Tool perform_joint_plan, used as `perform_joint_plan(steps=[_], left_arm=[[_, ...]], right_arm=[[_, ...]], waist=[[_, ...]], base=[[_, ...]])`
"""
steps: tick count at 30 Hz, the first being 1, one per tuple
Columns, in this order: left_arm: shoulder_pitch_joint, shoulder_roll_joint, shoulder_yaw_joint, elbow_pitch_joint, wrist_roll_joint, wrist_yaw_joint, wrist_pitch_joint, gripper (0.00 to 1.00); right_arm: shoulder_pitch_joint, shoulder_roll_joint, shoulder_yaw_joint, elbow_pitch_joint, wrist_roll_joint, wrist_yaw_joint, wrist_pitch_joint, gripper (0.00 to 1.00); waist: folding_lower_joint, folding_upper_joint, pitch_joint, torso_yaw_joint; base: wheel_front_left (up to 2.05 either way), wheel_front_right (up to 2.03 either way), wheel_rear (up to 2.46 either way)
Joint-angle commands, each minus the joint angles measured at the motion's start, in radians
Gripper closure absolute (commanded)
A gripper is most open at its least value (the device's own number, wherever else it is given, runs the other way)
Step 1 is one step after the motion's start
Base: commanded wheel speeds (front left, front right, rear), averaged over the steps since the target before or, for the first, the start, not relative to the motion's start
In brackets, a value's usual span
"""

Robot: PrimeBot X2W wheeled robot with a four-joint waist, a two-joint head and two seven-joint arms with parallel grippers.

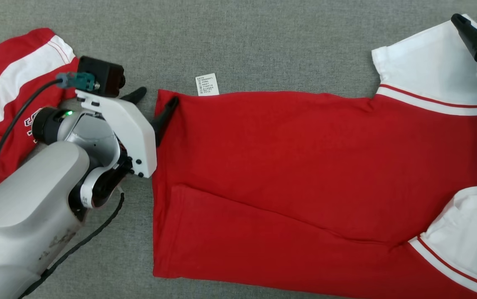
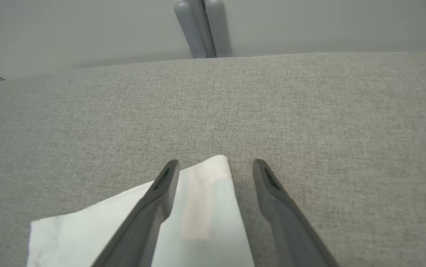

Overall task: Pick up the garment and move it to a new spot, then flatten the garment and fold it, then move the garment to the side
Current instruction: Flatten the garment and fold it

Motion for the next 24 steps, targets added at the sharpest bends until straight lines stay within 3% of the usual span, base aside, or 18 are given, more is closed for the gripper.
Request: perform_joint_plan(steps=[1,10,12,15,18,22,24], left_arm=[[-0.013,-0.007,-0.005,0.009,0.003,-0.004,0.006,0.00],[-0.023,-0.048,-0.020,0.039,0.003,-0.018,-0.002,0.00],[-0.017,-0.055,-0.026,0.049,0.002,-0.021,-0.003,0.00],[-0.017,-0.061,-0.026,0.060,0.006,-0.025,-0.015,0.00],[-0.014,-0.066,-0.031,0.060,0.000,-0.032,-0.010,0.00],[-0.005,-0.056,-0.034,0.036,-0.005,-0.021,0.008,0.00],[0.006,-0.045,-0.040,0.023,-0.011,-0.015,0.026,0.07]], right_arm=[[-0.017,-0.003,0.003,0.017,0.011,0.000,0.009,0.00],[-0.060,0.003,0.065,0.084,0.051,0.001,0.048,0.00],[-0.063,0.003,0.078,0.085,0.061,0.001,0.059,0.51],[-0.070,-0.004,0.094,0.082,0.071,0.001,0.066,0.74],[-0.069,-0.010,0.109,0.077,0.077,0.001,0.079,0.78],[-0.069,-0.013,0.121,0.065,0.079,0.001,0.087,0.75],[-0.065,-0.011,0.126,0.060,0.082,0.001,0.086,0.83]], waist=[[0.0000,0.0000,0.011,0.004],[0.0000,0.0000,0.027,0.009],[0.0000,0.0000,0.027,0.008],[0.0000,0.0000,0.024,0.005],[0.0000,0.0000,0.016,0.001],[0.0000,0.0000,0.007,-0.005],[0.0000,0.0000,0.002,-0.007]], base=[[0.00,0.00,0.00],[0.00,0.00,0.00],[0.00,0.00,0.00],[0.00,0.00,0.00],[0.00,0.00,0.00],[0.00,0.00,0.00],[0.00,0.00,0.00]])
